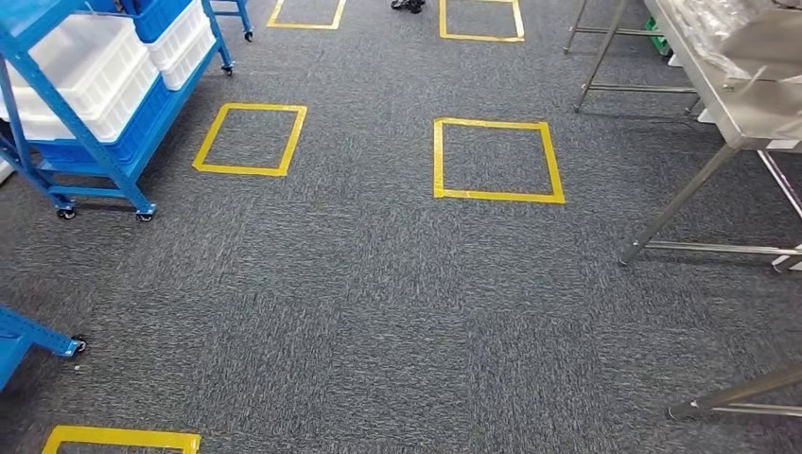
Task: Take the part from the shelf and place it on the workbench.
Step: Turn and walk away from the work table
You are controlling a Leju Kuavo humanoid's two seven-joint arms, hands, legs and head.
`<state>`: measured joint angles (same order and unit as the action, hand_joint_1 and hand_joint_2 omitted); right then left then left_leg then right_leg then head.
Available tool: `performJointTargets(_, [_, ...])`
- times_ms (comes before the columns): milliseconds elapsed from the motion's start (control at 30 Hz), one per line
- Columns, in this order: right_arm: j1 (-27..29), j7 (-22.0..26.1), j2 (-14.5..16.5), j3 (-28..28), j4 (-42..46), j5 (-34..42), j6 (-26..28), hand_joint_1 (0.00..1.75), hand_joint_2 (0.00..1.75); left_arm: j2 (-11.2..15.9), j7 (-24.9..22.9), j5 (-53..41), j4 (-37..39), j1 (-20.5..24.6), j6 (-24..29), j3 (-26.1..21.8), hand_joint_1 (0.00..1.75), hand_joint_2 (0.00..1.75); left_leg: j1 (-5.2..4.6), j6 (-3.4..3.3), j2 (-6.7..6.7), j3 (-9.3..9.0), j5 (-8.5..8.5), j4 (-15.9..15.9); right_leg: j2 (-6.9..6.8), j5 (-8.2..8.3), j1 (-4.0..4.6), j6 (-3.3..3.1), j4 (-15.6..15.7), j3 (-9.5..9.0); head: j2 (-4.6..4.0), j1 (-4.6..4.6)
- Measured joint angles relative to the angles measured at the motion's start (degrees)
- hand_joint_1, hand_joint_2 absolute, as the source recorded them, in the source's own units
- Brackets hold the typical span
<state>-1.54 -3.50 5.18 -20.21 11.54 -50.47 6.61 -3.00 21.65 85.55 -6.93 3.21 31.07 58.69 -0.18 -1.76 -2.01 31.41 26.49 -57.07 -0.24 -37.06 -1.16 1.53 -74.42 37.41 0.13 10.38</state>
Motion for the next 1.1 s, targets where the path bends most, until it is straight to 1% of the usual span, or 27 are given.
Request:
performJointTargets(33, [0.0, 0.1, 0.0, 0.1, 0.0, -0.1, 0.2, 0.00, 0.00, 0.0, 0.2, 0.0, 0.0, 0.0, 0.0, 0.0, 0.00, 0.00, -0.16, -0.02, -0.84, -0.10, 0.02, 0.0, 0.18, 1.58, 0.11, -0.29, 1.2, -0.25, 0.00, 0.00])
performJointTargets(67, [0.1, 0.1, 0.0, 0.2, 0.0, -0.2, 0.4, 0.00, 0.00, 0.0, 0.4, 0.0, 0.0, 0.0, 0.0, 0.0, 0.00, 0.00, -0.26, -0.01, -1.66, -0.24, 0.05, -0.1, 0.70, 4.04, 0.24, -0.67, 4.6, -1.53, 0.00, 0.00])
performJointTargets(133, [0.2, 0.2, 0.0, 0.2, -0.1, -0.5, 0.6, 0.00, 0.00, -0.1, 0.6, 0.0, 0.0, 0.0, 0.0, 0.0, 0.00, 0.00, -0.34, 0.13, -3.10, -0.19, 0.15, -0.3, 3.58, 8.05, 0.43, -1.41, 12.4, -4.52, 0.00, 0.00])
performJointTargets(167, [0.2, 0.2, 0.0, 0.3, -0.1, -0.7, 0.6, 0.00, 0.00, -0.2, 0.7, 0.0, 0.0, 0.1, 0.0, 0.0, 0.00, 0.00, -0.31, 0.33, -3.73, 0.02, 0.15, -0.4, 4.78, 8.95, 0.49, -1.59, 14.8, -5.36, 0.00, 0.00])
performJointTargets(200, [0.2, 0.1, 0.0, 0.4, -0.2, -0.9, 0.5, 0.00, 0.00, -0.2, 0.7, 0.0, 0.0, 0.1, 0.0, 0.0, 0.00, 0.00, -0.22, 0.61, -4.33, 0.30, 0.13, -0.4, 5.50, 9.06, 0.58, -1.71, 15.8, -5.63, 0.00, 0.00])
performJointTargets(267, [0.0, -0.2, 0.0, 0.7, -0.2, -1.2, 0.3, 0.00, 0.00, -0.3, 0.6, 0.1, 0.0, 0.0, 0.1, -0.1, 0.00, 0.00, -0.06, 1.32, -5.51, 0.69, 0.02, -0.4, 4.44, 9.16, 0.60, -2.00, 16.2, -5.80, 0.00, 0.00])
performJointTargets(300, [-0.1, -0.4, 0.1, 0.8, -0.2, -1.3, 0.1, 0.00, 0.00, -0.4, 0.6, 0.1, 0.0, 0.0, 0.2, -0.1, 0.00, 0.00, -0.12, 1.61, -4.94, 0.87, 0.27, -0.8, 3.70, 9.26, 0.51, -2.31, 16.6, -6.06, -0.01, 0.00])
performJointTargets(333, [-0.1, -0.6, 0.1, 1.0, -0.2, -1.5, 0.1, 0.00, 0.00, -0.4, 0.6, 0.1, 0.1, 0.0, 0.3, -0.1, 0.00, 0.00, -0.18, 1.87, -3.68, 1.40, 1.03, -1.9, 2.87, 9.37, 0.38, -2.63, 16.9, -6.32, -0.01, 0.01])
performJointTargets(400, [0.1, -0.9, 0.1, 1.1, -0.2, -1.7, 0.0, 0.00, 0.00, -0.4, 0.7, 0.1, 0.1, 0.1, 0.4, -0.1, 0.00, 0.00, -0.11, 2.36, -0.16, 4.22, 4.38, -7.8, 1.09, 9.35, 0.39, -3.12, 17.4, -6.70, -0.01, 0.03])
performJointTargets(433, [0.3, -1.0, 0.1, 1.1, -0.2, -1.7, 0.0, 0.00, 0.00, -0.4, 0.7, 0.1, 0.1, 0.1, 0.4, -0.1, 0.00, 0.00, 0.11, 2.64, 0.73, 6.28, 6.27, -11.9, 0.21, 9.26, 0.47, -3.23, 17.3, -6.74, 0.00, 0.03])
performJointTargets(467, [0.3, -1.1, 0.0, 1.1, -0.2, -1.7, 0.0, 0.00, 0.00, -0.4, 0.7, 0.1, 0.1, 0.1, 0.4, -0.1, 0.00, 0.00, 0.36, 2.90, 1.13, 8.03, 7.49, -15.4, -0.67, 9.15, 0.54, -3.23, 17.3, -6.79, 0.00, 0.04])
performJointTargets(500, [0.3, -1.1, 0.0, 1.1, -0.2, -1.7, 0.0, 0.00, 0.00, -0.4, 0.7, 0.1, 0.1, 0.1, 0.4, -0.1, 0.00, 0.00, 0.59, 3.13, 1.32, 8.88, 7.62, -17.0, -1.47, 9.04, 0.56, -3.17, 17.3, -6.87, 0.00, 0.04])
performJointTargets(533, [0.3, -1.1, 0.0, 1.1, -0.2, -1.7, 0.0, 0.00, 0.00, -0.4, 0.7, 0.1, 0.1, 0.0, 0.4, -0.1, 0.00, 0.00, 0.80, 3.34, 1.53, 8.54, 6.63, -16.3, -2.24, 8.90, 0.55, -3.07, 17.3, -7.01, 0.00, 0.04])
performJointTargets(567, [0.2, -1.2, 0.0, 1.1, -0.2, -1.8, 0.0, 0.00, 0.00, -0.4, 0.7, 0.1, 0.1, 0.0, 0.4, -0.1, 0.00, 0.00, 0.96, 3.47, 1.98, 6.94, 4.73, -13.3, -2.94, 8.72, 0.53, -2.91, 17.3, -7.23, 0.00, 0.04])
performJointTargets(633, [0.2, -1.2, 0.0, 1.2, -0.2, -1.8, 0.0, 0.00, 0.00, -0.4, 0.7, 0.1, 0.1, 0.1, 0.3, -0.1, 0.00, 0.00, 0.91, 3.35, 4.22, 2.42, 1.24, -4.8, -4.19, 8.25, 0.59, -2.40, 17.2, -7.82, -0.01, 0.04])
performJointTargets(667, [0.2, -1.2, 0.0, 1.2, -0.2, -1.8, 0.1, 0.00, 0.00, -0.5, 0.7, 0.1, 0.1, 0.1, 0.3, -0.1, 0.00, 0.00, 0.74, 3.05, 5.04, 0.90, 0.37, -2.0, -4.69, 8.04, 0.67, -2.07, 17.1, -8.05, -0.01, 0.04])
performJointTargets(700, [0.1, -1.2, 0.0, 1.2, -0.2, -1.8, 0.1, 0.00, 0.00, -0.5, 0.7, 0.1, 0.1, 0.1, 0.3, -0.1, 0.00, 0.00, 0.52, 2.69, 5.51, 0.22, 0.18, -0.6, -5.13, 7.88, 0.75, -1.75, 17.1, -8.24, -0.01, 0.04])
performJointTargets(767, [-0.2, -1.2, 0.0, 1.2, -0.2, -1.8, 0.2, 0.00, 0.00, -0.5, 0.7, 0.1, 0.1, 0.0, 0.3, -0.1, 0.00, 0.00, 0.27, 1.87, 4.50, 0.29, 0.15, -0.4, -5.88, 7.71, 0.75, -1.08, 17.2, -8.51, -0.01, 0.03])
performJointTargets(800, [-0.4, -1.2, 0.0, 1.2, -0.2, -1.8, 0.2, 0.00, 0.00, -0.5, 0.7, 0.1, 0.1, -0.1, 0.3, -0.1, 0.00, 0.00, 0.31, 1.50, 4.00, 0.24, 0.01, -0.2, -5.49, 7.43, 0.60, -0.72, 16.9, -8.60, -0.01, 0.02])
performJointTargets(867, [-0.4, -1.2, 0.0, 1.2, -0.2, -1.8, 0.3, 0.00, 0.00, -0.5, 0.7, 0.1, 0.1, -0.1, 0.3, -0.1, 0.00, 0.00, 0.50, 0.70, 2.98, 0.02, -0.39, 0.3, -3.01, 5.21, 0.34, -0.27, 14.0, -7.40, 0.00, 0.02])
performJointTargets(900, [-0.3, -1.2, 0.0, 1.2, -0.2, -1.8, 0.3, 0.00, 0.00, -0.5, 0.7, 0.1, 0.1, 0.0, 0.3, -0.2, 0.00, 0.00, 0.48, 0.42, 2.50, 0.07, -0.52, 0.4, -1.45, 3.34, 0.25, -0.21, 10.6, -5.83, 0.00, 0.02])
performJointTargets(933, [-0.2, -1.2, 0.0, 1.2, -0.2, -1.8, 0.3, 0.00, 0.00, -0.5, 0.7, 0.1, 0.1, 0.0, 0.3, -0.2, 0.00, 0.00, 0.40, 0.23, 1.94, 0.16, -0.58, 0.4, -0.51, 1.38, 0.25, -0.24, 6.6, -3.76, -0.01, 0.02])
performJointTargets(967, [-0.1, -1.2, 0.0, 1.2, -0.3, -1.8, 0.2, 0.00, 0.00, -0.5, 0.7, 0.1, 0.1, 0.1, 0.3, -0.2, 0.00, 0.00, 0.29, 0.15, 1.30, 0.21, -0.61, 0.4, -0.13, 0.02, 0.26, -0.26, 2.8, -1.76, -0.01, 0.02])
performJointTargets(1000, [-0.1, -1.2, 0.1, 1.2, -0.3, -1.8, 0.2, 0.00, 0.00, -0.5, 0.7, 0.1, 0.1, 0.1, 0.3, -0.2, 0.00, 0.00, 0.19, 0.11, 0.59, 0.20, -0.61, 0.3, 0.01, -0.31, 0.26, -0.29, 0.4, -0.36, -0.01, 0.02])
performJointTargets(1033, [-0.1, -1.2, 0.1, 1.2, -0.3, -1.8, 0.2, 0.00, 0.00, -0.5, 0.7, 0.1, 0.1, 0.0, 0.3, -0.2, 0.00, 0.00, 0.12, 0.12, -0.17, 0.15, -0.60, 0.3, 0.09, 0.60, 0.26, -0.37, 0.2, 0.03, -0.01, 0.02])
performJointTargets(1067, [-0.1, -1.2, 0.1, 1.2, -0.3, -1.8, 0.3, 0.00, 0.00, -0.5, 0.7, 0.1, 0.1, 0.0, 0.3, -0.2, 0.00, 0.00, 0.10, 0.17, -0.98, 0.05, -0.58, 0.2, 0.30, 2.64, 0.27, -0.52, 2.5, -0.74, 0.00, 0.02])
performJointTargets(1100, [0.0, -1.2, 0.0, 1.2, -0.3, -1.8, 0.3, 0.00, 0.00, -0.5, 0.7, 0.1, 0.1, 0.0, 0.3, -0.2, 0.00, 0.00, 0.11, 0.24, -1.74, -0.05, -0.53, 0.1, 0.95, 5.22, 0.27, -0.72, 6.4, -2.35, -0.01, 0.02])
